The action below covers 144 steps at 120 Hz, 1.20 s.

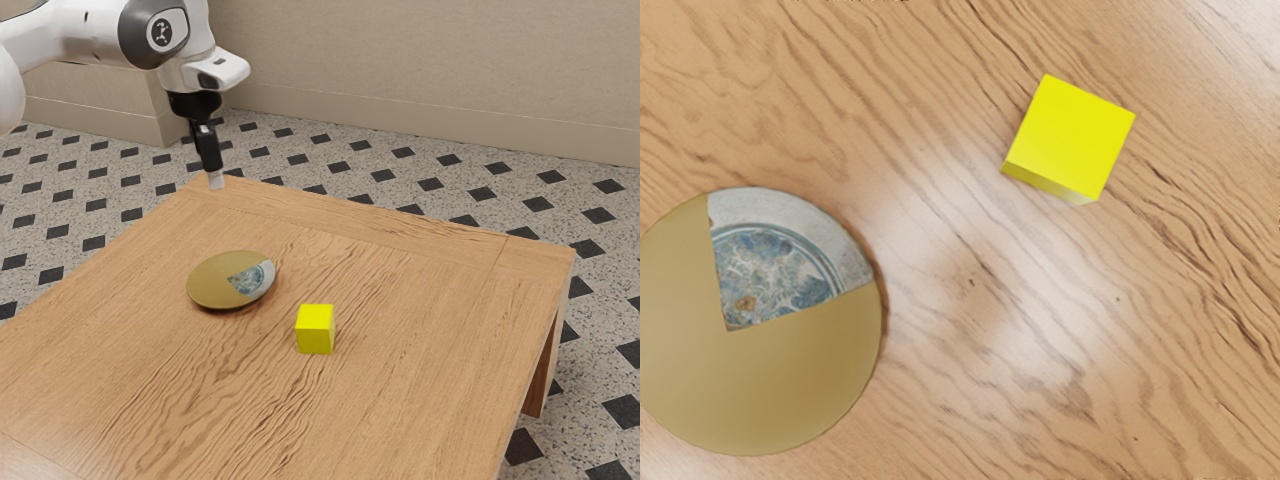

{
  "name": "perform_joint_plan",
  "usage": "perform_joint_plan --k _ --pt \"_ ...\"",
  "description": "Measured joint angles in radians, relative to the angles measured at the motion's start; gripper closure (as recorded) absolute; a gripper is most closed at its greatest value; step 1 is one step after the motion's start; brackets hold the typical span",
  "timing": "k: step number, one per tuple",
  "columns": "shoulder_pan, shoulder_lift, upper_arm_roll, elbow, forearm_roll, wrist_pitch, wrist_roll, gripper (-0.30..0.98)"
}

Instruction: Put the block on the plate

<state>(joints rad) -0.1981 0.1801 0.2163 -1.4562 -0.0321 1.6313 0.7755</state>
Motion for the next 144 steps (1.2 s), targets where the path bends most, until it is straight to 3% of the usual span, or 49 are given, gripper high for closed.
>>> perform_joint_plan --k 31,44,54,66,99,144 --pt "-0.003 -0.002 -0.001 0.0 -0.003 0.0 0.094 0.0" --pt "-0.009 0.001 -0.003 -0.048 -0.042 -0.001 0.123 0.0" --pt "-0.007 0.006 -0.07 -0.089 -0.056 -0.002 0.144 0.0" --pt "-0.025 0.048 -0.136 -0.099 -0.022 0.015 0.177 0.0" --pt "-0.073 0.217 -0.148 -0.055 0.041 0.16 0.246 0.0" --pt "-0.064 0.256 -0.142 -0.208 -0.002 0.375 0.2 0.0"
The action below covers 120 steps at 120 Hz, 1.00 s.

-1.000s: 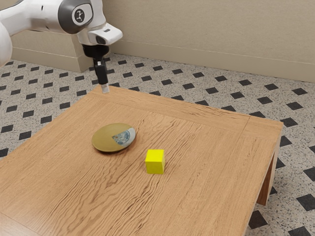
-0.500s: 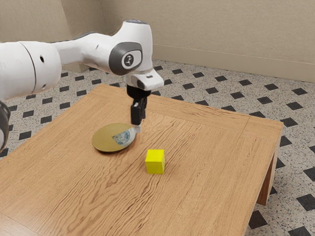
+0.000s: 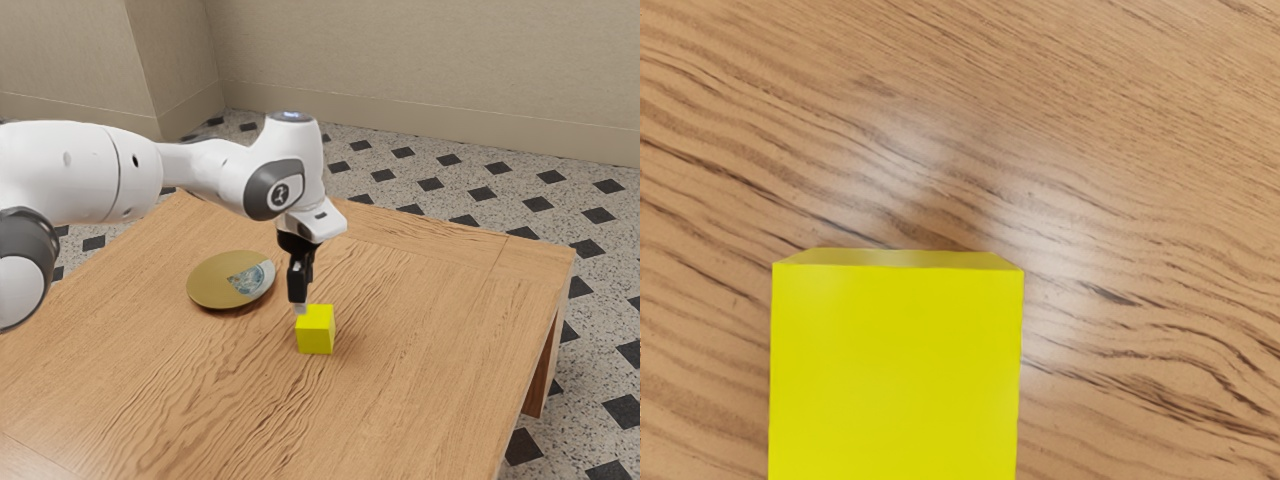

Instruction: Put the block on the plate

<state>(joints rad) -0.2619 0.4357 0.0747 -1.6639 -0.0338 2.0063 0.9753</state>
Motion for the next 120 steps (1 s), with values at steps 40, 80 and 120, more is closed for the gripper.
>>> perform_joint_plan --k 40,80,120 --pt "0.0 0.086 -0.001 -0.005 0.017 0.112 -0.043 0.0" --pt "0.0 0.145 -0.002 -0.019 0.012 0.174 -0.067 0.0" --pt "-0.009 0.148 -0.003 -0.019 0.017 0.195 -0.085 0.31"
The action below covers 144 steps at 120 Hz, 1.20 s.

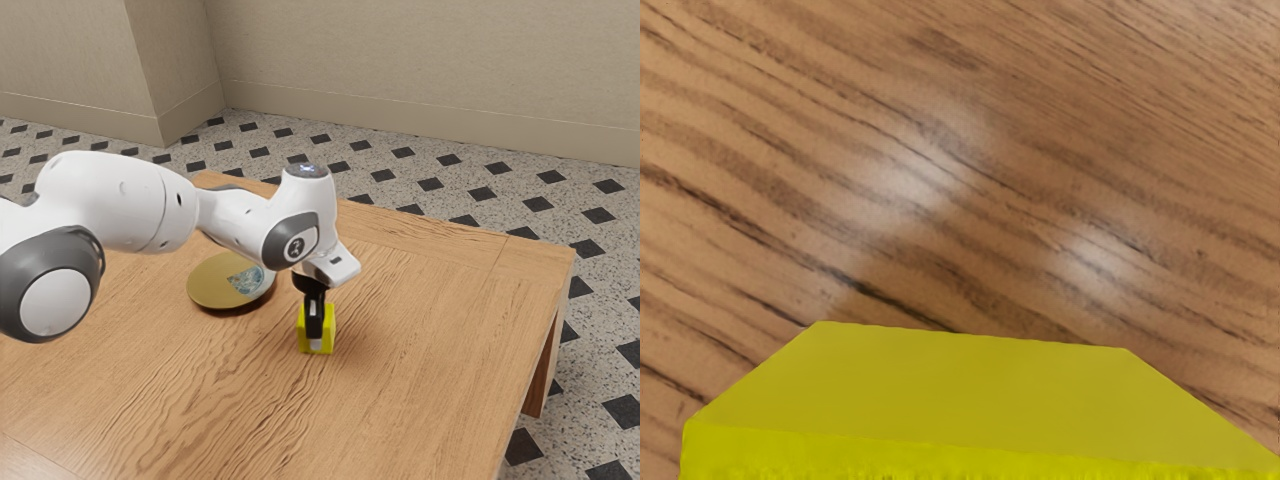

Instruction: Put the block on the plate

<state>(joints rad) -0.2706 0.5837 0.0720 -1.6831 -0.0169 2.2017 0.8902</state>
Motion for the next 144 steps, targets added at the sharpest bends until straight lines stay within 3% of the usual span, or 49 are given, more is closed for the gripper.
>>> perform_joint_plan --k 34,92,116,144 --pt "0.012 -0.116 0.0 0.0 0.002 -0.056 -0.008 0.29" --pt "0.189 -0.162 0.044 0.025 0.016 -0.182 -0.01 0.29" --pt "0.231 -0.097 0.072 0.108 0.032 -0.191 -0.002 0.29" --pt "0.277 0.078 0.077 0.284 0.062 -0.188 0.006 0.29"
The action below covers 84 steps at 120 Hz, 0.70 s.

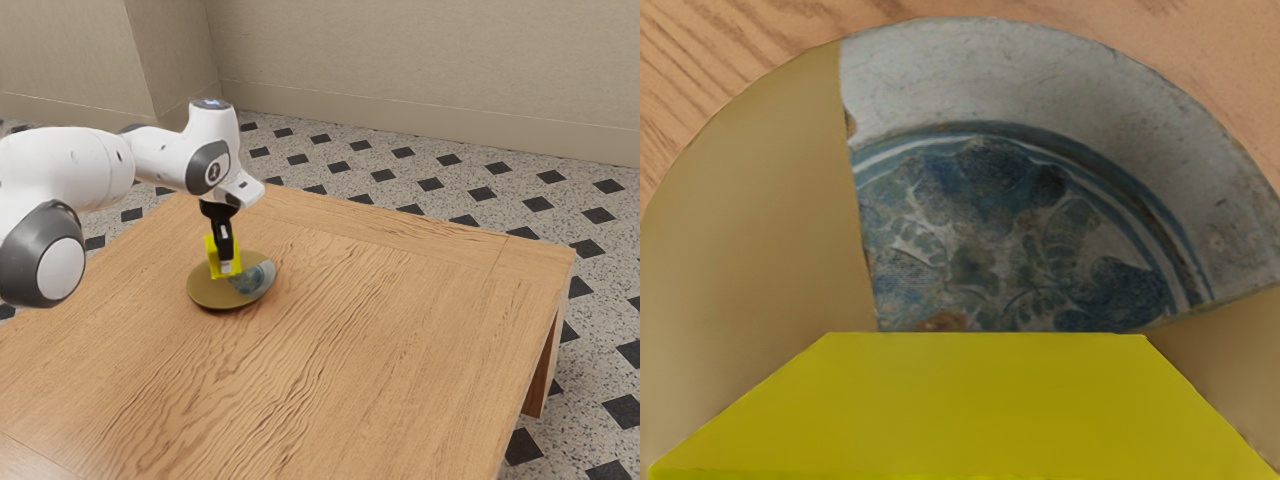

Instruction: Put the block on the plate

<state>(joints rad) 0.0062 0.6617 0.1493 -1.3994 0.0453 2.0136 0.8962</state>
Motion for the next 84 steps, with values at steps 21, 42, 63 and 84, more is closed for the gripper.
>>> perform_joint_plan --k 21,42,63,84 --pt "0.013 0.053 -0.001 0.022 -0.002 0.003 0.005 0.24" --pt "0.013 0.046 -0.002 0.023 -0.008 0.0 0.01 0.12" --pt "0.017 -0.028 -0.004 0.022 -0.022 -0.031 0.014 0.05" --pt "0.008 -0.154 -0.009 -0.063 -0.065 -0.119 0.017 0.02"
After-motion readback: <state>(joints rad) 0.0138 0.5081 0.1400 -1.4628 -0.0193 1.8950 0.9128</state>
